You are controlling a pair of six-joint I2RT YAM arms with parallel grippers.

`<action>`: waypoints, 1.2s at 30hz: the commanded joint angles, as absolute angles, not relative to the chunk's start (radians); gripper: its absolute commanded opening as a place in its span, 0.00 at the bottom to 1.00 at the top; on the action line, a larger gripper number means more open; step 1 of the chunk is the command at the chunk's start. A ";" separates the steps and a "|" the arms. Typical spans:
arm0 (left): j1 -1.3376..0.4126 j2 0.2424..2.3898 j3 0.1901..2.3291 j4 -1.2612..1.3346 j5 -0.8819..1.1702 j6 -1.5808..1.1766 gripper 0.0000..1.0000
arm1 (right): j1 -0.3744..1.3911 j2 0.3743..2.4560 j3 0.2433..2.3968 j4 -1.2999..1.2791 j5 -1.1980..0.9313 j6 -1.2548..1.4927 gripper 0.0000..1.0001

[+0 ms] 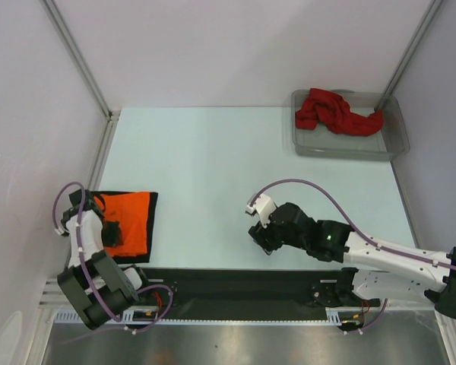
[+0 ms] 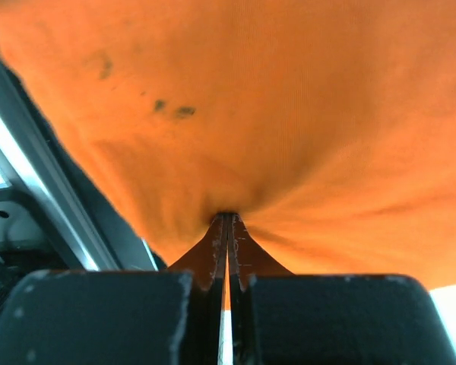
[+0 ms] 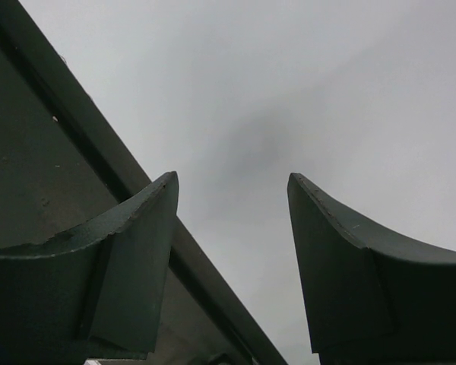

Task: Fold and stack the t-shirts
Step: Neatly place the folded tshirt to the corner, then reset both grippers

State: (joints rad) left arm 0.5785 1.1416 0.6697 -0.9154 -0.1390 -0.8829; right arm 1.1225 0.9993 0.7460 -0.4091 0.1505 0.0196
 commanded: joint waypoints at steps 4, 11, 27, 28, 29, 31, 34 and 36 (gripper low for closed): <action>0.465 1.060 0.830 -1.003 -0.178 -0.928 0.00 | 1.127 0.976 0.715 -0.385 0.169 0.055 0.64; 0.321 1.095 0.769 -0.950 -0.123 -1.014 0.00 | 1.127 1.019 0.742 -0.361 0.170 0.034 0.64; -0.468 1.016 0.675 -0.468 0.029 -0.920 0.04 | 0.939 0.751 0.433 -0.149 0.176 0.697 0.65; -0.494 0.996 0.637 -0.398 0.075 -0.916 0.09 | 0.919 0.705 0.396 -0.147 0.178 0.754 0.65; -0.532 0.979 0.556 -0.335 0.168 -0.925 0.12 | 0.895 0.645 0.312 -0.150 0.179 0.803 0.65; -0.558 0.916 0.471 -0.149 0.244 -0.943 0.23 | 0.844 0.451 0.231 -0.172 0.204 0.947 0.66; -0.584 0.810 0.324 0.049 0.354 -0.995 0.49 | 0.830 0.133 0.095 -0.286 0.273 1.155 0.67; -0.589 0.735 0.221 0.202 0.411 -1.040 0.67 | 0.831 0.038 0.037 -0.353 0.278 1.253 0.71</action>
State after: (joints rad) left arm -0.5785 0.8288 0.3061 -0.1425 0.2470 -0.9798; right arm 0.8322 0.1604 0.0933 -0.2798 0.2111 0.9615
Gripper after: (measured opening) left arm 0.600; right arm 0.698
